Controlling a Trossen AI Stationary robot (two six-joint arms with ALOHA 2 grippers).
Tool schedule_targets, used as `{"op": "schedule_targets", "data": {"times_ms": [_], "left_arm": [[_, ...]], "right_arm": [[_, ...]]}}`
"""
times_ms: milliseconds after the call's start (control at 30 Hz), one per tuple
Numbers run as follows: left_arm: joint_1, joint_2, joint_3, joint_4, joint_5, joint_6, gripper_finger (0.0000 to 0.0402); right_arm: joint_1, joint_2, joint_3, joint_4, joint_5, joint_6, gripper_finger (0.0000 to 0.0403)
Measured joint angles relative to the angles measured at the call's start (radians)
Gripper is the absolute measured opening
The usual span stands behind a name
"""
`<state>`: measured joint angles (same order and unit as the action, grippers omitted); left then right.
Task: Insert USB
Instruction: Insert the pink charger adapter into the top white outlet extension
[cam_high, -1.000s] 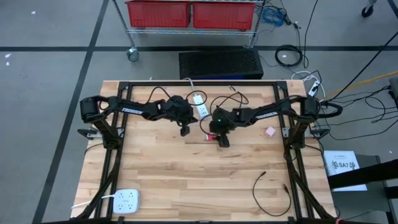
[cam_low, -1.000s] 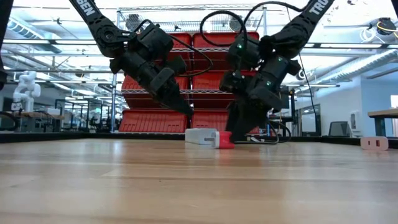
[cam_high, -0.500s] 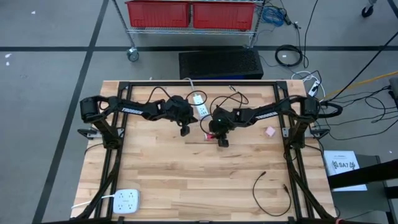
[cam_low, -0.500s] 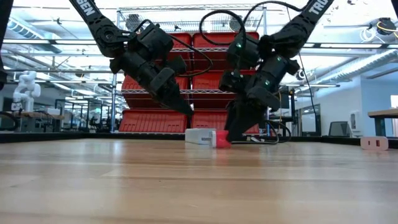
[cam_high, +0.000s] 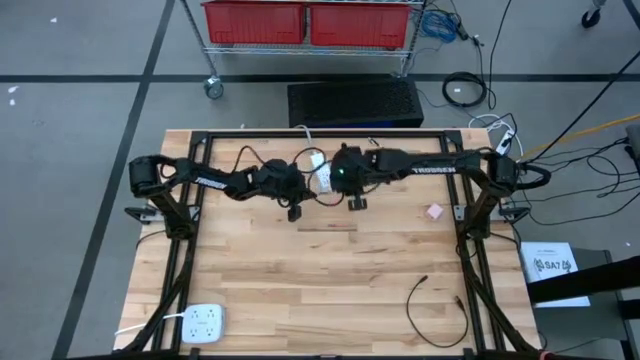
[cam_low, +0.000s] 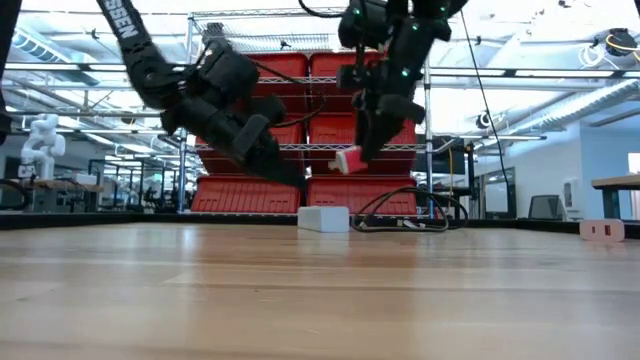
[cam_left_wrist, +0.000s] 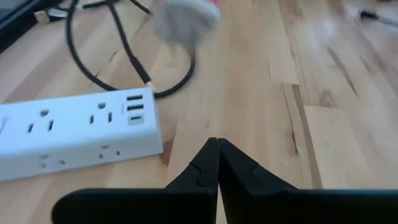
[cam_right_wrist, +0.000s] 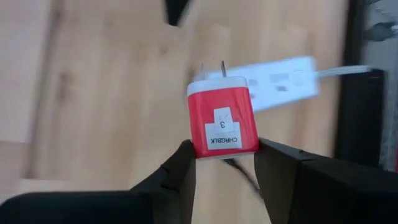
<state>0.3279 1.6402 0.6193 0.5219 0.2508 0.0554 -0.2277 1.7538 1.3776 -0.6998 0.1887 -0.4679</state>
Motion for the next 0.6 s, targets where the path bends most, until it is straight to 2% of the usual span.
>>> {"op": "schedule_targets", "data": {"times_ms": [100, 200, 400, 600], "left_arm": [[0.006, 0.000, -0.071, 0.150, -0.006, -0.048, 0.0008], [0.024, 0.000, -0.113, 0.226, -0.029, -0.093, 0.0008], [0.049, 0.000, -0.132, 0.237, -0.133, -0.149, 0.0008], [0.074, 0.000, -0.131, 0.236, -0.174, -0.175, 0.0008]], "right_arm": [[-0.029, 0.005, 0.040, -0.009, 0.005, -0.059, 0.0111], [-0.054, 0.018, 0.058, -0.027, 0.046, -0.122, 0.0111], [-0.082, 0.099, 0.137, -0.155, 0.123, -0.187, 0.0111], [-0.081, 0.224, 0.276, -0.276, 0.164, -0.218, 0.0109]]}}
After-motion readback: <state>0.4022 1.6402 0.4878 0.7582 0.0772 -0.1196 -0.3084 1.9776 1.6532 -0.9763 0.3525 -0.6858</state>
